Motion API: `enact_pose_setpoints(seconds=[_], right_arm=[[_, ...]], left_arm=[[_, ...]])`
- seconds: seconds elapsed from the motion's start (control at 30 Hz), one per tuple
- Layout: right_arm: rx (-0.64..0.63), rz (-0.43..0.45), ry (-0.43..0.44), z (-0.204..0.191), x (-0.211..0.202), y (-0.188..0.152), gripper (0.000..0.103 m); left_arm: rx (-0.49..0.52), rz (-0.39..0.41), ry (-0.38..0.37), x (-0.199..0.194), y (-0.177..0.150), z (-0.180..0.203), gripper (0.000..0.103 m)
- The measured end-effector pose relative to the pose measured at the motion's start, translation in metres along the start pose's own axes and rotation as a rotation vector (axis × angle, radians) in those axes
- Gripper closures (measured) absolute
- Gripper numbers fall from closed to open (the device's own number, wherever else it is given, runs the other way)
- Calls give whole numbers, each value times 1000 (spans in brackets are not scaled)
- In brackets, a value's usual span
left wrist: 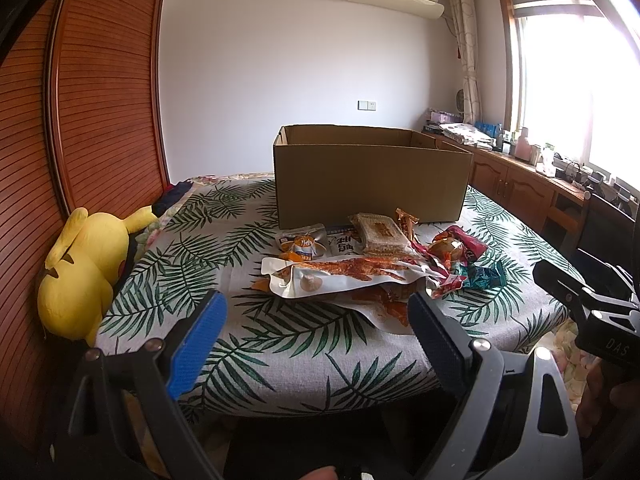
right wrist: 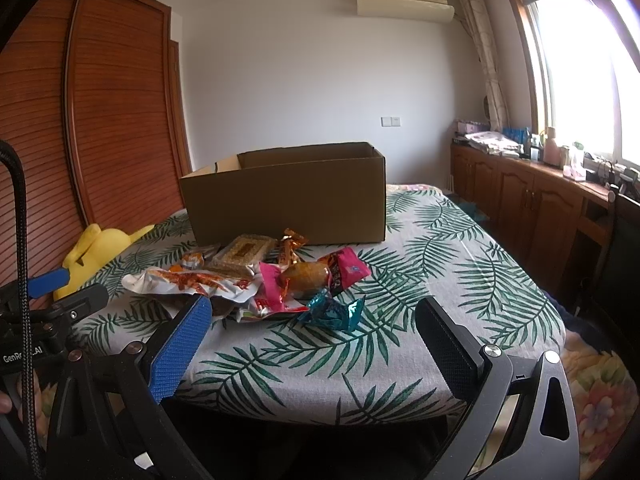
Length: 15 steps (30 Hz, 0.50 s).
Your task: Organize snacks
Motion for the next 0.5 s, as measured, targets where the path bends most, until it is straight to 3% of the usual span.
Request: enact_pose_setpoints(seconds=[0.5], right_arm=[[-2,-15,-6,2,2,-5,0]], left_arm=[[1,-11,-4,2,-3,-1,10]])
Point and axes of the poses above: each gripper's, at about its wrist camera, not at the fingertips, and x roughly the way its jaws point, z to its right, y to its top, the point moved 4 cm from there along x, roughly the way its jaws point, and after that the axes turned 2 degrees about y, right-handed, at the moved point
